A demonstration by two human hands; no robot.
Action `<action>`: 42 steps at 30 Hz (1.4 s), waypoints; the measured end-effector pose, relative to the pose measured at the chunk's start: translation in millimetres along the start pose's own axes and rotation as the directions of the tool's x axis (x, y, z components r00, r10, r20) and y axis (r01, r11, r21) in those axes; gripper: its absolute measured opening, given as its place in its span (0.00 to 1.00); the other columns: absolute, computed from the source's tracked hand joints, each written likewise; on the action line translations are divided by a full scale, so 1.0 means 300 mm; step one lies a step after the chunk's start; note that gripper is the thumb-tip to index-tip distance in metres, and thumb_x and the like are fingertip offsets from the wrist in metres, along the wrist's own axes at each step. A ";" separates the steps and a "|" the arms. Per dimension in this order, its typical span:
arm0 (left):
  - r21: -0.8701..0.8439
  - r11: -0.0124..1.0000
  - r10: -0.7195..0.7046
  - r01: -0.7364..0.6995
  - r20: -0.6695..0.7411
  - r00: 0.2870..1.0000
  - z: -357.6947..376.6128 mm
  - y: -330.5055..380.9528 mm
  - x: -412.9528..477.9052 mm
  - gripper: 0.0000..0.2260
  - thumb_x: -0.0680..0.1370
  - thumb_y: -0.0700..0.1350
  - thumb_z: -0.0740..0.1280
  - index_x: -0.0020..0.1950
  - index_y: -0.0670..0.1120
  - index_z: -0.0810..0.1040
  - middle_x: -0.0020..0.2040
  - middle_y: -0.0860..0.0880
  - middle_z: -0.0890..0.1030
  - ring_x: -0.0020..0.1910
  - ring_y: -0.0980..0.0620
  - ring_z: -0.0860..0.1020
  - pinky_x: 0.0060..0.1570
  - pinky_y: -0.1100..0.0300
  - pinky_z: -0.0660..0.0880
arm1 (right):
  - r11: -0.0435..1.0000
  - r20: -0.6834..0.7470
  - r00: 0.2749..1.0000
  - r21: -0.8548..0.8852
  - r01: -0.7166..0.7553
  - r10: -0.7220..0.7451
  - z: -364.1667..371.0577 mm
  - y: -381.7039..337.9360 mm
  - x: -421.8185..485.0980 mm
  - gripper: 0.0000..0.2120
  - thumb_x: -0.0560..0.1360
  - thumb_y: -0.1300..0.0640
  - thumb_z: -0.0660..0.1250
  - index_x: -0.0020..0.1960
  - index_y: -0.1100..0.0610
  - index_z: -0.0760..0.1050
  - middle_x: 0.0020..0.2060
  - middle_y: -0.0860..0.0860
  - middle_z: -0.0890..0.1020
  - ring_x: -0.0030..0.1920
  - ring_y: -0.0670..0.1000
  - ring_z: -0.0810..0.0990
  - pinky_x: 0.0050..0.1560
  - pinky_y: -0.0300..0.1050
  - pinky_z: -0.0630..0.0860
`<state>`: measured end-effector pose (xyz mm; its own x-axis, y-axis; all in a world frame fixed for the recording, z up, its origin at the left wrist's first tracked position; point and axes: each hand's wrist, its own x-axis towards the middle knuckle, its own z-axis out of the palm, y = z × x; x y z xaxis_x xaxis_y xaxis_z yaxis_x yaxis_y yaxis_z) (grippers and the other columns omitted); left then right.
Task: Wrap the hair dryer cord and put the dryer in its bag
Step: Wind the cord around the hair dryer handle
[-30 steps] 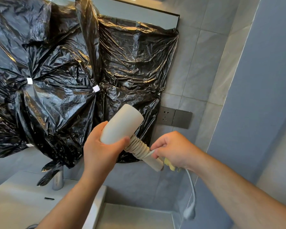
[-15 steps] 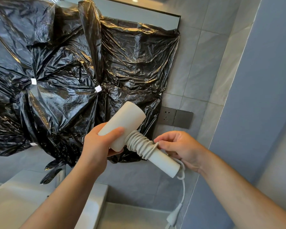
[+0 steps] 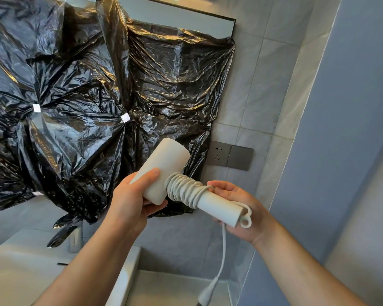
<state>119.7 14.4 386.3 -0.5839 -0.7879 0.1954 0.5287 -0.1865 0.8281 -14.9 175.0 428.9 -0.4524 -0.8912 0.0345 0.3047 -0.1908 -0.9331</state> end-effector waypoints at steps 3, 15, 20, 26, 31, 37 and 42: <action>-0.057 0.998 -0.033 0.030 -0.069 0.997 0.011 -0.016 0.009 0.10 0.76 0.47 0.70 0.54 0.45 0.79 0.45 0.46 0.83 0.43 0.48 0.81 0.41 0.50 0.81 | 0.982 0.069 0.998 0.191 -0.002 -0.011 -0.007 0.058 0.016 0.10 0.66 0.65 0.65 0.38 0.57 0.84 0.30 0.53 0.79 0.23 0.47 0.72 0.20 0.34 0.63; -0.051 0.980 0.161 -0.192 -0.363 0.918 0.032 -0.069 -0.007 0.07 0.72 0.46 0.75 0.45 0.48 0.79 0.44 0.45 0.80 0.41 0.46 0.79 0.45 0.41 0.81 | 0.955 -0.299 0.927 -0.253 0.153 -0.228 0.049 0.198 0.054 0.11 0.80 0.67 0.56 0.57 0.61 0.74 0.41 0.56 0.79 0.25 0.45 0.66 0.23 0.37 0.61; 0.141 0.933 0.360 -0.332 -0.376 0.854 0.031 -0.065 -0.023 0.10 0.62 0.57 0.76 0.41 0.60 0.83 0.43 0.51 0.81 0.41 0.48 0.80 0.41 0.40 0.81 | 0.922 -0.233 0.962 -0.384 0.042 -0.140 0.067 0.193 0.046 0.15 0.79 0.67 0.56 0.62 0.56 0.71 0.45 0.57 0.79 0.30 0.46 0.72 0.27 0.39 0.70; 0.464 0.785 0.566 -0.411 -0.266 0.780 0.009 -0.054 -0.028 0.16 0.66 0.53 0.76 0.50 0.63 0.76 0.46 0.59 0.79 0.45 0.57 0.78 0.45 0.47 0.80 | 0.634 -0.136 0.990 -0.763 -0.122 0.028 0.069 0.151 0.027 0.05 0.75 0.67 0.61 0.46 0.59 0.74 0.30 0.54 0.76 0.22 0.46 0.72 0.23 0.36 0.70; 0.595 0.672 0.616 -0.441 -0.118 0.778 -0.022 -0.041 -0.016 0.25 0.64 0.53 0.76 0.59 0.55 0.76 0.51 0.58 0.79 0.49 0.60 0.78 0.47 0.56 0.77 | 0.362 -0.022 1.000 -0.932 -0.023 0.007 0.051 0.111 0.031 0.11 0.77 0.64 0.61 0.57 0.60 0.77 0.35 0.53 0.78 0.24 0.45 0.70 0.23 0.35 0.69; 0.576 0.680 0.544 -0.454 0.019 0.839 -0.049 -0.001 -0.014 0.26 0.62 0.50 0.77 0.58 0.56 0.76 0.50 0.59 0.78 0.45 0.69 0.77 0.34 0.67 0.78 | -0.035 0.154 0.984 -0.988 0.152 -0.088 -0.006 0.047 0.047 0.07 0.76 0.56 0.66 0.52 0.48 0.79 0.43 0.46 0.83 0.42 0.47 0.81 0.45 0.49 0.79; 0.467 0.783 0.427 -0.411 0.079 0.901 -0.079 0.010 0.005 0.26 0.59 0.54 0.79 0.56 0.55 0.80 0.52 0.50 0.80 0.47 0.52 0.81 0.32 0.63 0.79 | -0.122 0.223 0.972 -0.969 0.214 -0.071 -0.033 0.008 0.031 0.03 0.77 0.52 0.67 0.48 0.48 0.80 0.43 0.43 0.82 0.46 0.45 0.79 0.49 0.47 0.77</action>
<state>135.0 -1.4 376.5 -0.3489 -0.7434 0.5707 0.3663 0.4523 0.8131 -26.5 170.4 423.5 -0.2745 -0.9446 0.1799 -0.9462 0.2319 -0.2259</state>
